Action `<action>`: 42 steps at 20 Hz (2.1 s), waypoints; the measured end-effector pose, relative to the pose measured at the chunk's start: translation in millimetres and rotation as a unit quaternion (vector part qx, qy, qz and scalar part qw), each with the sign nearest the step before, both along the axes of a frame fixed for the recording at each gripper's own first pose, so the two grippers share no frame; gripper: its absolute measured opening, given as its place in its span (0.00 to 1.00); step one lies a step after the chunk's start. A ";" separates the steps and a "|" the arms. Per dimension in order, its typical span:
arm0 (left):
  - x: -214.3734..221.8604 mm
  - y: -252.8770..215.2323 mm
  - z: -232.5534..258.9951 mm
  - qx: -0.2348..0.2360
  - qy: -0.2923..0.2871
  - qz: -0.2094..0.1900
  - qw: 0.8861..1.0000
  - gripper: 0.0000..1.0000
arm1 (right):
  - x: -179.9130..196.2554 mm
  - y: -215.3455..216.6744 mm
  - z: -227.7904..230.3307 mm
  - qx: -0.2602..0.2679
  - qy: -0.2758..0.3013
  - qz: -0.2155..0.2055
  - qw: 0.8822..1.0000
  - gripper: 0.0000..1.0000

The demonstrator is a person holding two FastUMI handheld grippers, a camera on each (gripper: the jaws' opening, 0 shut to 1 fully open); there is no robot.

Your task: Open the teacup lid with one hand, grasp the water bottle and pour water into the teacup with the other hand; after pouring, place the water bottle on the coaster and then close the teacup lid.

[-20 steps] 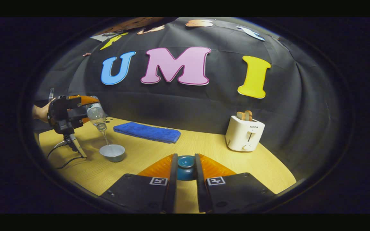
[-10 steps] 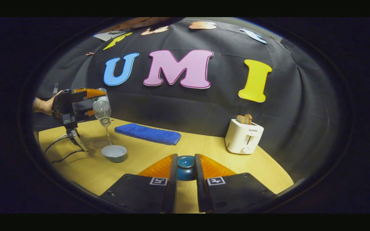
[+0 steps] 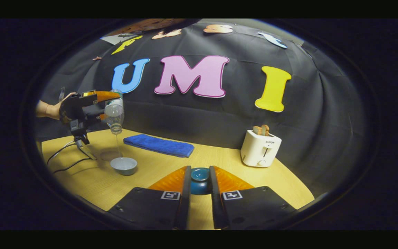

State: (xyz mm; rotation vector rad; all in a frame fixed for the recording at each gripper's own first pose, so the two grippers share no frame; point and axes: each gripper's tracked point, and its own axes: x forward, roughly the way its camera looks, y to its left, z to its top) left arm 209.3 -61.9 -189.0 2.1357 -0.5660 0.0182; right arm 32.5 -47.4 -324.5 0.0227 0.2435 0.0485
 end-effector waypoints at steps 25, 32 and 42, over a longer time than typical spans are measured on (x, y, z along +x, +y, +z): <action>-18.4 48.2 -36.5 -0.700 0.291 0.056 0.650 0.75 | 17.7 29.5 -9.6 0.014 0.011 0.000 1.000 0.34; -17.3 50.4 -100.3 -0.848 0.332 0.063 0.408 0.75 | 15.8 34.5 -10.1 0.013 0.015 0.005 1.000 0.34; -11.2 47.2 -158.3 -0.861 0.342 0.090 0.365 0.76 | 17.6 40.0 -9.7 0.016 0.019 0.008 1.000 0.34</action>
